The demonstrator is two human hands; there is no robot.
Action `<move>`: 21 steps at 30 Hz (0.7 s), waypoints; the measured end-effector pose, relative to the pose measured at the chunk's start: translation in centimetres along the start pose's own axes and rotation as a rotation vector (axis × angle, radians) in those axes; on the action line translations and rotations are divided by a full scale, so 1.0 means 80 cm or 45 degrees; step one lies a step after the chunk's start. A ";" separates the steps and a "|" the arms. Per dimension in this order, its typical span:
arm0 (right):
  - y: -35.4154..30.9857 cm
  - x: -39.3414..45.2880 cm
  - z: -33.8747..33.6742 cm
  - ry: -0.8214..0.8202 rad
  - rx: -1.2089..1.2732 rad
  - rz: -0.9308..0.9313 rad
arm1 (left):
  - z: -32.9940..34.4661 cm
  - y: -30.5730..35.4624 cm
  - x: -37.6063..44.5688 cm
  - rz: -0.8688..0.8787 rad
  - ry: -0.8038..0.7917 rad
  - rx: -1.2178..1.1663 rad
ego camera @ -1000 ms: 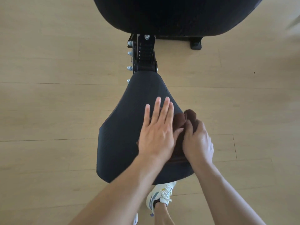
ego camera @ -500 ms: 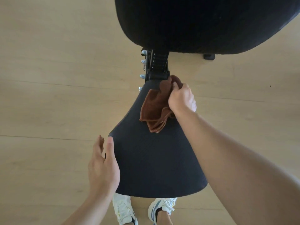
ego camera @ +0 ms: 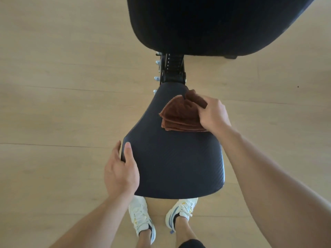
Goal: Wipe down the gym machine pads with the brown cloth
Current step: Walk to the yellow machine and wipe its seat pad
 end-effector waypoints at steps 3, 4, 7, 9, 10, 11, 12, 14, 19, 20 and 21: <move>0.021 -0.060 -0.015 -0.019 -0.020 0.061 | 0.001 0.000 -0.001 0.009 -0.006 0.016; 0.027 -0.082 -0.021 -0.003 -0.012 0.092 | 0.001 -0.001 -0.001 0.007 -0.014 0.024; 0.039 -0.149 -0.035 0.095 0.061 0.253 | 0.002 -0.003 0.001 0.010 -0.035 0.043; 0.045 -0.195 -0.033 0.182 0.119 0.389 | 0.002 -0.003 0.002 0.022 -0.029 0.055; 0.048 -0.217 -0.028 0.231 0.159 0.435 | 0.001 -0.003 0.003 0.027 -0.022 0.057; 0.046 -0.238 -0.020 0.290 0.212 0.470 | 0.002 -0.002 0.002 0.025 -0.018 0.065; 0.042 -0.256 -0.011 0.358 0.265 0.500 | 0.001 -0.002 0.001 0.027 -0.012 0.076; 0.029 -0.287 0.011 0.514 0.306 0.478 | 0.000 0.000 0.000 0.042 -0.001 0.087; -0.015 -0.309 0.085 0.295 0.017 -0.577 | -0.002 -0.002 -0.002 0.087 0.001 0.032; -0.027 -0.305 0.106 0.147 -0.072 -0.681 | -0.004 0.000 -0.001 0.071 -0.006 0.020; -0.038 -0.300 0.124 0.032 -0.160 -0.730 | -0.004 0.000 0.001 0.022 -0.030 -0.036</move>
Point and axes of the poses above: each hand's wrist, its own x-axis towards the middle knuckle, its own z-axis out of the palm, y = z × x, the point moved 3 cm from there along x, towards the middle knuckle, and after that the axes turned 13 degrees about -z, right-handed, at the moved point
